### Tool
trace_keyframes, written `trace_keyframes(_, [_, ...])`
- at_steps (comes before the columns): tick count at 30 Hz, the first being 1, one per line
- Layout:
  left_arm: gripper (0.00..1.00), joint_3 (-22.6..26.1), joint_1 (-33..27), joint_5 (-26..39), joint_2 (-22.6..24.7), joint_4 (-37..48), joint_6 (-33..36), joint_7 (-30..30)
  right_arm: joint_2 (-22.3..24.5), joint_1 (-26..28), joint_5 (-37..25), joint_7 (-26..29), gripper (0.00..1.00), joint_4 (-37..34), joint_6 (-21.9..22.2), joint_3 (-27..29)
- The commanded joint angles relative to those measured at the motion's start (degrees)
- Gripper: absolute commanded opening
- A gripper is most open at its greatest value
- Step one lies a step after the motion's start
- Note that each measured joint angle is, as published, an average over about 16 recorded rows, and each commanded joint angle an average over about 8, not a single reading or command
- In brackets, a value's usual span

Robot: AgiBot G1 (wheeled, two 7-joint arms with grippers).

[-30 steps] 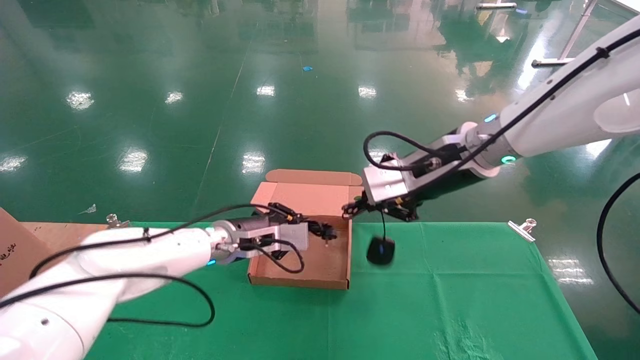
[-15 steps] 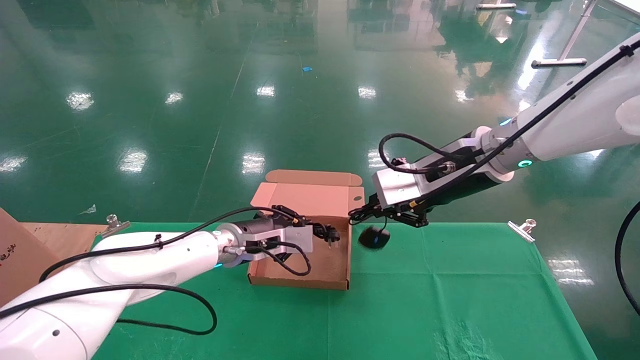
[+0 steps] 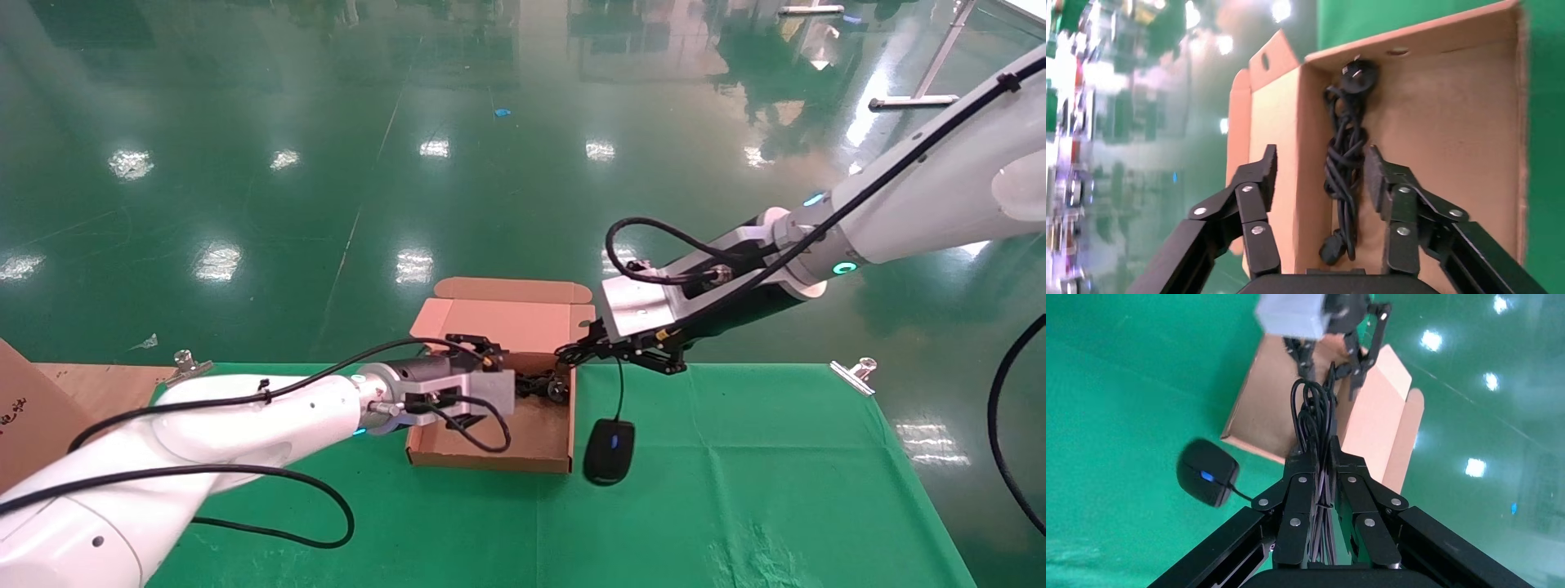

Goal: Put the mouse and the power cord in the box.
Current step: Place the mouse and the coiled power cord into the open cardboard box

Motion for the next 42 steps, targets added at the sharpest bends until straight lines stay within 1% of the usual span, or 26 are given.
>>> trace_keyframes(1, [1.0, 0.94, -0.61, -0.12, 0.03, 0.11, -0.06, 0.34, -0.15, 0.13, 0.07, 0.23, 0.0, 0.19, -0.32, 0.0])
trace_keyframes(4, [1.0, 0.37, -2.41, -2.06, -0.4, 1.56, 0.29, 0.25, -0.48, -0.01, 0.58, 0.82, 0.0, 2.0, 1.72, 0.17])
trace_keyframes(6, [1.0, -0.26, -3.55, -3.55, -1.0, 2.61, 1.8, 0.46, -0.68, -0.37, 0.99, 1.27, 0.0, 3.71, 4.01, 0.26])
trace_keyframes(10, [1.0, -1.71, -5.7, -6.24, -3.3, 4.92, 7.62, 2.07, -1.04, -1.82, 1.71, 2.36, 0.0, 8.32, 9.96, 0.0])
trace_keyframes(16, [1.0, -4.36, -7.69, -10.31, -8.67, 7.71, 17.69, 5.86, -1.45, -5.14, 3.02, 5.59, 0.0, 16.95, 18.01, -2.41])
trace_keyframes(21, [1.0, -6.82, -8.48, -13.92, -13.22, 9.71, 24.42, 8.52, -1.68, -7.97, 4.32, 9.39, 0.0, 23.88, 23.04, -6.57])
trace_keyframes(27, [1.0, -8.81, -8.9, -16.79, -17.09, 12.45, 29.54, 10.69, -1.76, -11.23, 6.03, 13.95, 0.0, 30.21, 28.41, -12.7])
trace_keyframes(32, [1.0, -9.35, -9.04, -17.55, -18.85, 14.39, 31.62, 12.18, -1.69, -13.29, 7.45, 16.74, 0.0, 32.71, 31.73, -17.13])
trace_keyframes(37, [1.0, -9.93, -9.05, -18.38, -19.34, 15.67, 32.91, 13.2, -1.58, -14.66, 7.71, 18.17, 0.0, 32.67, 34.1, -20.86])
trace_keyframes(38, [1.0, -10.03, -9.04, -18.53, -19.32, 15.87, 33.09, 13.38, -1.55, -14.84, 7.58, 18.25, 0.05, 32.46, 34.56, -21.53])
trace_keyframes(42, [1.0, -10.21, -9.12, -18.78, -19.18, 16.49, 33.45, 13.98, -1.5, -15.37, 6.96, 18.25, 0.55, 31.71, 36.02, -23.58])
